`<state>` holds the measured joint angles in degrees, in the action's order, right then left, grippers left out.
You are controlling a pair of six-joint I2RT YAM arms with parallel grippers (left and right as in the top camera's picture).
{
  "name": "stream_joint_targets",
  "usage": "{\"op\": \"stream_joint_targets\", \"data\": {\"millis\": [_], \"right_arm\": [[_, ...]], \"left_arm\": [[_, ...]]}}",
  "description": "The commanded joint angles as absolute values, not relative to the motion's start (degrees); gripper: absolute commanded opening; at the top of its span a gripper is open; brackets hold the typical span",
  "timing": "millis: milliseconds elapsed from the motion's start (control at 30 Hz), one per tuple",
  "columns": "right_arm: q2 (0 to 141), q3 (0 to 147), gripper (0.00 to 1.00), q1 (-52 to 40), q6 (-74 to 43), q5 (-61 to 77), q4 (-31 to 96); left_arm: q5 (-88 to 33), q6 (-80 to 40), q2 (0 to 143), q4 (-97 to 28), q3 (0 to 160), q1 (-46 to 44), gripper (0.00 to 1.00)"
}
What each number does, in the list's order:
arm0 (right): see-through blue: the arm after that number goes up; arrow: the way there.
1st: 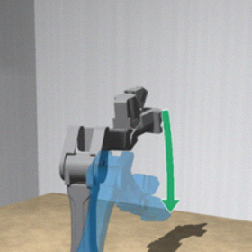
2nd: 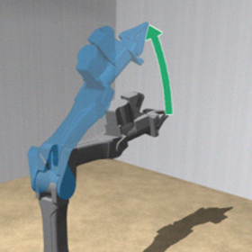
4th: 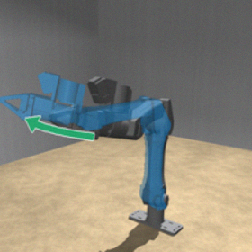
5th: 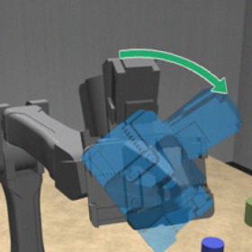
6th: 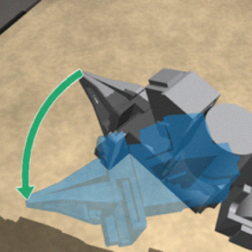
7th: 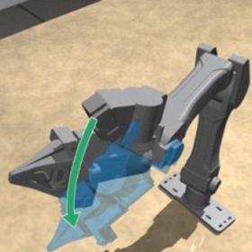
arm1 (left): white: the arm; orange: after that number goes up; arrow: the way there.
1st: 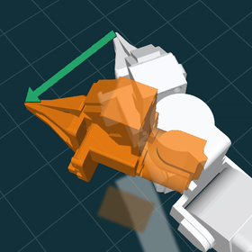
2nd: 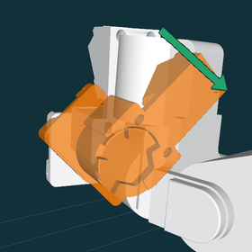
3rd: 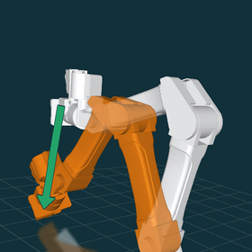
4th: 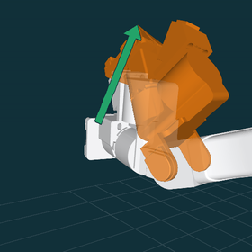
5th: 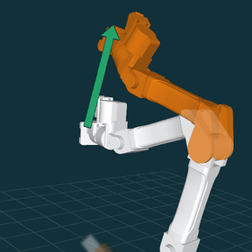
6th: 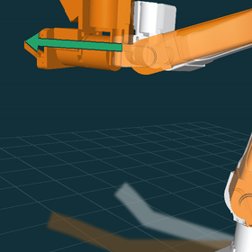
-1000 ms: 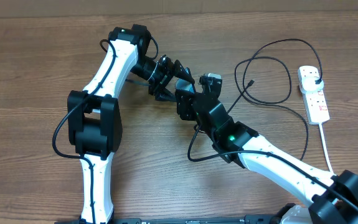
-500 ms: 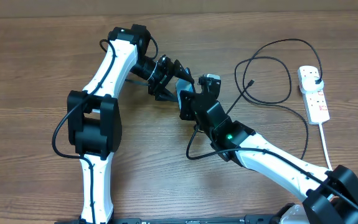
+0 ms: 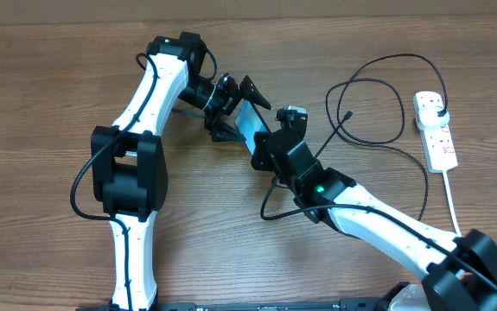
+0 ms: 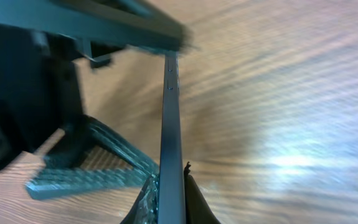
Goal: Plug charger to phone and switch on socket
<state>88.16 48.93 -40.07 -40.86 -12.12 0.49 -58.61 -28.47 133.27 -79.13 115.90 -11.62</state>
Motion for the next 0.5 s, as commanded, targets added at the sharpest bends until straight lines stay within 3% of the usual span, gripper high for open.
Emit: {"op": "stream_joint_targets", "data": {"millis": [0, 233, 467], "right_arm": [[80.58, 49.95, 0.04, -36.84, -40.42, -15.31, 5.04], [65.89, 49.95, 0.04, -22.76, -47.51, -15.03, 23.14], [58.37, 49.89, 0.04, -9.13, -49.93, -2.79, 26.28]], "left_arm": [[-59.96, -21.80, 132.94, -82.17, 119.24, -8.40, 0.98], [-48.51, -11.46, 124.97, -92.82, 125.93, -1.19, 0.95], [-24.40, -10.22, 106.98, -96.82, 127.00, 4.67, 0.89]]}}
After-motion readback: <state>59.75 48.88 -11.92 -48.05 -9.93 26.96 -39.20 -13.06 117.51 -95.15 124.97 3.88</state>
